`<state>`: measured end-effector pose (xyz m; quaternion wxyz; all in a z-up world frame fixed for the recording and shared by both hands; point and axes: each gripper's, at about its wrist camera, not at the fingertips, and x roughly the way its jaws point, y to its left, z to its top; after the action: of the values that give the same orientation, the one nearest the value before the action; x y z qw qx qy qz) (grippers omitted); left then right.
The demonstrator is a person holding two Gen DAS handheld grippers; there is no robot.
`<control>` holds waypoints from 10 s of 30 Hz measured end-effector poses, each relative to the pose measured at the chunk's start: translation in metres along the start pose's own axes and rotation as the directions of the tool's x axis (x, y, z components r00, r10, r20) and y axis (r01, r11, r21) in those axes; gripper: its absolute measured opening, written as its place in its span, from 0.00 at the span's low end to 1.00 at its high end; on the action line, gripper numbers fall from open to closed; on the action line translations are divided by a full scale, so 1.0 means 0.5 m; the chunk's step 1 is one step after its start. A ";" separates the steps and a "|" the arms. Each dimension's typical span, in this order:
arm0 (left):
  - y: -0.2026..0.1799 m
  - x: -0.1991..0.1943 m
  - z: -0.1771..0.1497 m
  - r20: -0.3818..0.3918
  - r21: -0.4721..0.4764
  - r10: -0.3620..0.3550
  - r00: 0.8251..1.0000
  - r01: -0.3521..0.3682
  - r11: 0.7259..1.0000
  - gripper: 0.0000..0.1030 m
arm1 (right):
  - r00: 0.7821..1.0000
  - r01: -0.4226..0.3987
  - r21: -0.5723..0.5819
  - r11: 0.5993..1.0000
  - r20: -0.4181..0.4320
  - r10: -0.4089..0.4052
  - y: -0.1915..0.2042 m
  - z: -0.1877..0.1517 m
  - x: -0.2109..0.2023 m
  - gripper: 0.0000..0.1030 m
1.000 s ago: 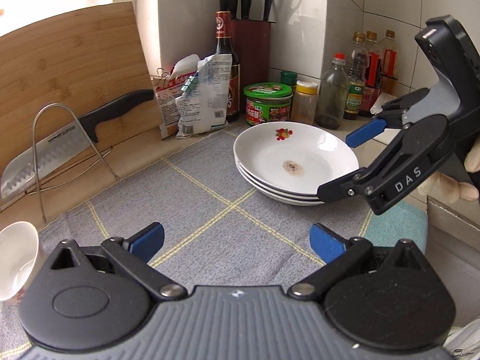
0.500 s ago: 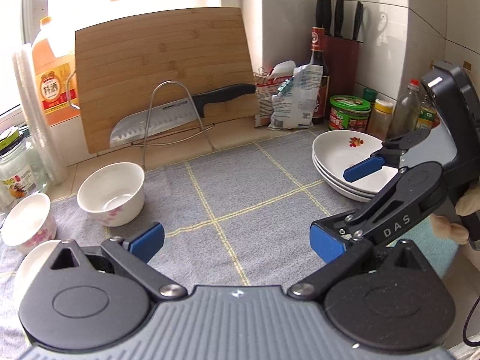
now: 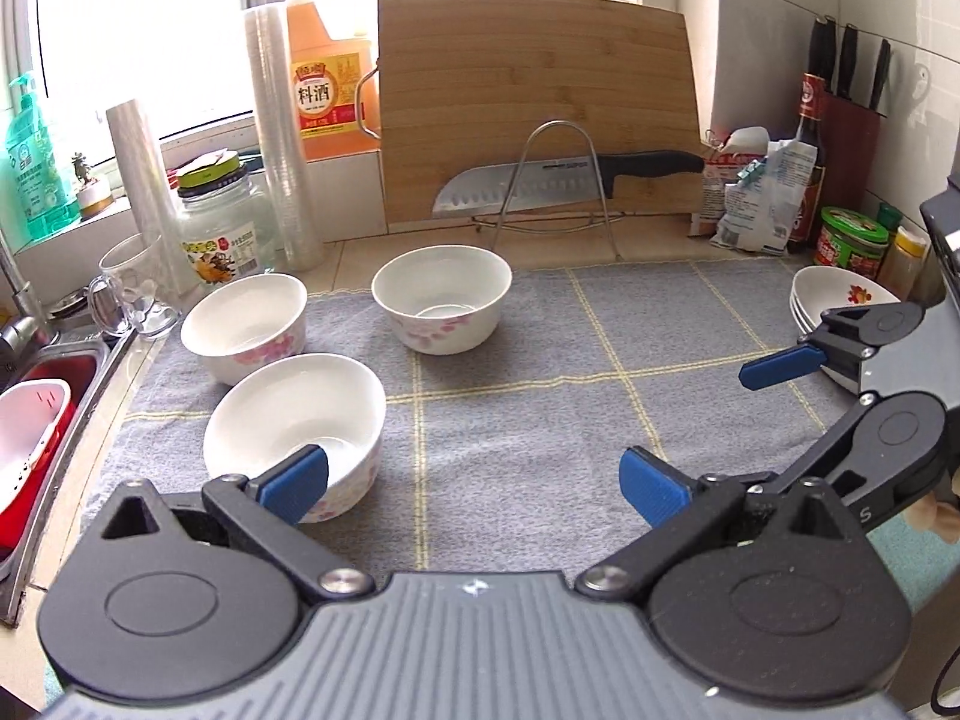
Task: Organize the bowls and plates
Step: 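Move both grippers over to the white bowls on the mat, then close the left gripper on the rim of a white bowl, then lift the white bowl with the left gripper and carry it toward the plate stack, then lower the bowl onto the mat and open the left gripper, then move the right gripper to the placed bowl and close it on the rim, then lift the bowl with the right gripper and carry it over another white bowl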
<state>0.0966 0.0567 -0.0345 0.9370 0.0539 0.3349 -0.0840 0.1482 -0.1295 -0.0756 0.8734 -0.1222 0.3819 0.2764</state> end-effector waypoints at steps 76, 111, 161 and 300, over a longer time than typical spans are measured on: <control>0.321 0.260 0.101 -0.383 0.165 -0.442 0.811 0.531 0.831 0.52 | 0.989 0.139 -0.076 0.987 0.071 -0.133 0.354 0.161 0.224 0.86; 0.132 0.217 0.124 -0.369 0.228 -0.516 0.773 0.613 0.756 0.52 | 0.972 0.233 -0.034 0.972 0.042 -0.232 0.278 0.092 0.093 0.85; -0.033 0.257 0.110 -0.388 0.272 -0.557 0.734 0.669 0.692 0.92 | 0.968 0.248 0.111 0.963 -0.079 -0.240 0.151 0.007 0.049 0.93; 0.060 0.155 0.096 0.036 0.223 -0.313 0.949 0.298 0.928 0.84 | 0.981 -0.165 0.206 0.965 -0.070 0.183 -0.027 0.308 0.143 0.80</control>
<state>0.1914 0.0690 -0.0455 0.9123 0.0988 0.2949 -0.2665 0.2881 -0.0473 -0.0235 0.8357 -0.0124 0.4552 0.3069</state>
